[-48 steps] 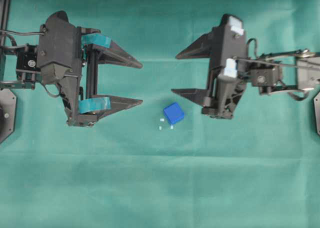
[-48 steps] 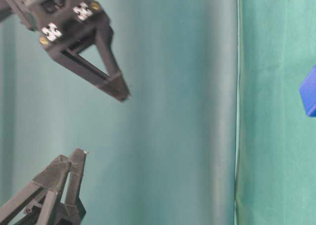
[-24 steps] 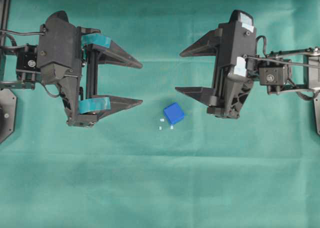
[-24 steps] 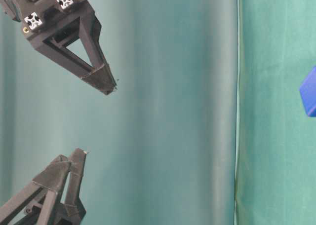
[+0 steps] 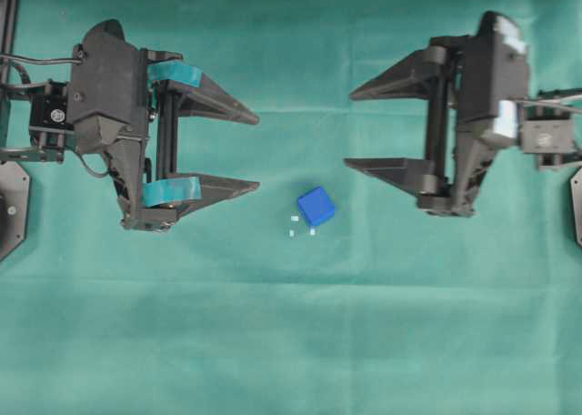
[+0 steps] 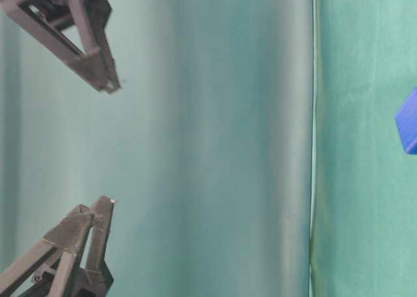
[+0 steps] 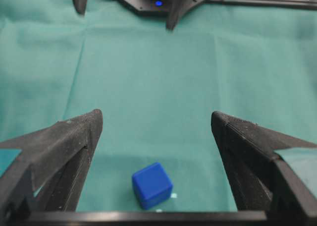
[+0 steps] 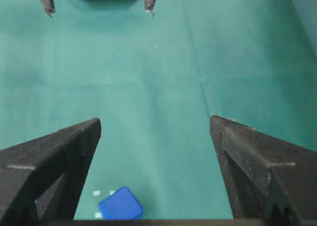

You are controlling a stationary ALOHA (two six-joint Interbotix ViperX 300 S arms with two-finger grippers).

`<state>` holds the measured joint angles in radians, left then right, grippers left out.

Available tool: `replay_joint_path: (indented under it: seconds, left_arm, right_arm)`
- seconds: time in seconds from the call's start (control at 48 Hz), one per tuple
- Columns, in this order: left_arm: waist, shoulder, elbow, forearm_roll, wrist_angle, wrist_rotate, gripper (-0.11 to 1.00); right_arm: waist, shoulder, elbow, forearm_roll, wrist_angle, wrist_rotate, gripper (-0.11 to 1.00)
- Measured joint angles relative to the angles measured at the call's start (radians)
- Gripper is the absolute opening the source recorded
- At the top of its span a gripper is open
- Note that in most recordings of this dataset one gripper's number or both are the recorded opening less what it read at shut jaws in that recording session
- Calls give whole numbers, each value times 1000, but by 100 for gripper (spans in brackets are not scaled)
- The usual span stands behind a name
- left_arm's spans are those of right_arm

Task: Handover the blue block to the right arm after grasping it with the left arm, then place it in the designated position.

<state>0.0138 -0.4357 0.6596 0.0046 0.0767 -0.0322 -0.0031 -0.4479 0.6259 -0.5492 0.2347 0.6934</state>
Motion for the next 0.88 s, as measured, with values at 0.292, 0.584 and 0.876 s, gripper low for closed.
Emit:
replay_joint_path:
  seconds: [0.292,0.584,0.876]
  left_arm:
    - [0,0,0,0,0,0,100]
    - [0,0,-2,2,0,0,100]
    - [0,0,-2,0,0,0,100]
  right_arm:
    - [0,-89,58,-34,-35,0,89]
    - [2,-118,83,-34,-46,0,89]
    - [3,-118,83,-43,-57,0,89]
